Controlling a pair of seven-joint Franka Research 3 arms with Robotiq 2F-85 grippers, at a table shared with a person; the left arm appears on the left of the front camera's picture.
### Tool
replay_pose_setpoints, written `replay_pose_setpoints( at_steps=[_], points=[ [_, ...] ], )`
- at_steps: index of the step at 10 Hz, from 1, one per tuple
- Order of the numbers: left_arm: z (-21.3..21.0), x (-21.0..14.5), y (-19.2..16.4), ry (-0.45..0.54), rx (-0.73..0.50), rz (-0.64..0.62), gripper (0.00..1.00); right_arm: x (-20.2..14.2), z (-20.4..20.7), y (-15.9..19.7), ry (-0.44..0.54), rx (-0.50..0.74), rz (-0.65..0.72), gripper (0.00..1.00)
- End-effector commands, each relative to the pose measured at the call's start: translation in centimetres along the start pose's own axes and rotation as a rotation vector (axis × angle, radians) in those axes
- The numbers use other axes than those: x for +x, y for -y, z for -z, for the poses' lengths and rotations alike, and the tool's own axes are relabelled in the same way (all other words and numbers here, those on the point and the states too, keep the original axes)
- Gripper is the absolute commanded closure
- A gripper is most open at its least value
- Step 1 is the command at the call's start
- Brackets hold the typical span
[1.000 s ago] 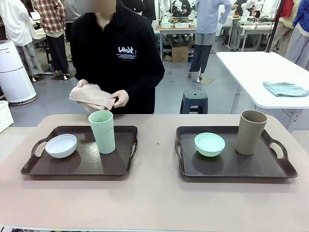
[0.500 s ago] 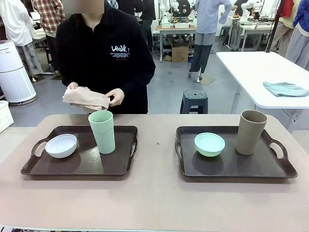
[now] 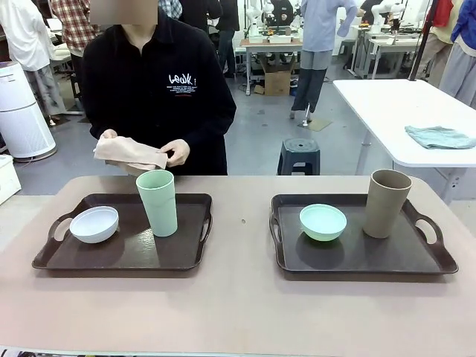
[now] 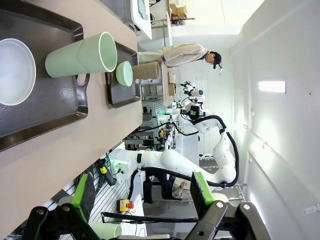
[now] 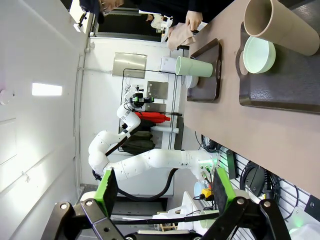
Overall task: Set up a tray with a mat and arrange the tableware.
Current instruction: Pick up the Picnic Bowl and Reusable plastic cup from the Handle tray in front of the human's position and hold them in the air.
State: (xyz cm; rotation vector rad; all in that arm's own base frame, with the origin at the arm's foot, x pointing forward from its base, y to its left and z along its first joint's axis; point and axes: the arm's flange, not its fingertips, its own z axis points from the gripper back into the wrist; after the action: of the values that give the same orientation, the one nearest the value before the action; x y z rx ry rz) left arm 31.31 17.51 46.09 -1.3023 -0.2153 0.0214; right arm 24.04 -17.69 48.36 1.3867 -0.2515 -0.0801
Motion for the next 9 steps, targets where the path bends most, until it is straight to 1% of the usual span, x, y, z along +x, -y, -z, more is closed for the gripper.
replay_pose_setpoints(
  at_steps=[1,7,8,9],
  points=[
    [0.2,-0.2,-0.2,0.019,-0.022,0.026,0.00,-0.4,0.1,0.3,-0.007,-0.015,-0.018,0.00],
    [0.2,-0.2,-0.2,0.019,-0.022,0.026,0.00,-0.4,0.1,0.3,-0.007,-0.015,-0.018,0.00],
    [0.0,0.0,0.0,0.000,0.000,0.000,0.00,0.0,0.0,0.0,0.000,0.000,0.000,0.00],
    [0.4,0.0,0.4,-0.027,0.011,0.024,0.00,-0.1,1.3,-1.0,-0.096,-0.006,-0.160,0.00]
  ],
)
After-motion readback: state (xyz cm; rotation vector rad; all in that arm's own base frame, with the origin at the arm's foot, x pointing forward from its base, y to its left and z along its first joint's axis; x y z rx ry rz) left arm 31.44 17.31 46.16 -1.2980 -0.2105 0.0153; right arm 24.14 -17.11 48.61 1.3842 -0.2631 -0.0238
